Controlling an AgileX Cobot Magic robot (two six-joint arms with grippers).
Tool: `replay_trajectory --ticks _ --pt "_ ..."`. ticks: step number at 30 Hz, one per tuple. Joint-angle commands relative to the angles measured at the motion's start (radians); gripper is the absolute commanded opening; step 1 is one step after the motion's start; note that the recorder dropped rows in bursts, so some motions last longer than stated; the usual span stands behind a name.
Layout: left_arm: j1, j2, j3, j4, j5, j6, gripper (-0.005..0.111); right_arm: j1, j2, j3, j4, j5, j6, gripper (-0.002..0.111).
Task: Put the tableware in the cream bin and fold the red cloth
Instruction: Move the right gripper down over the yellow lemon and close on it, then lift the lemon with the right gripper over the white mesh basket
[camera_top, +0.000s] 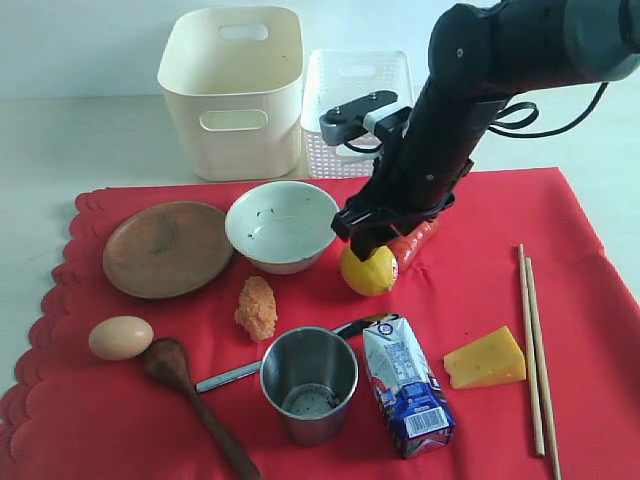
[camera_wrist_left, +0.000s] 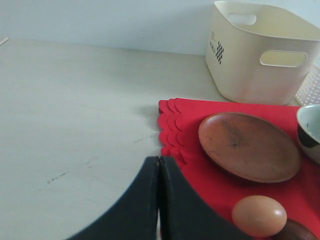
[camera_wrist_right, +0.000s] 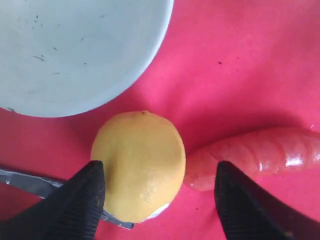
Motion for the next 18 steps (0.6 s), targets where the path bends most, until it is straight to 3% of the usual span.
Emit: replay_trajectory --ticks 1,16,17,18 --pt "0.003 -0.004 0.003 0.005 -0.01 -0.002 0.0 0.003 0.001 -0.011 0.036 0.003 -0.003 0.061" --pt "0.003 -0.004 0.003 0.005 -0.01 -0.002 0.0 0.003 0.075 -0.011 0.08 0.007 -0.025 0.061" --pt "0.003 -0.004 0.003 0.005 -0.01 -0.002 0.0 0.003 0.079 -0.011 0.08 0.007 -0.025 0.057" --pt "0.003 -0.004 0.003 0.005 -0.01 -0.002 0.0 0.003 0.079 -0.011 0.08 0.007 -0.021 0.046"
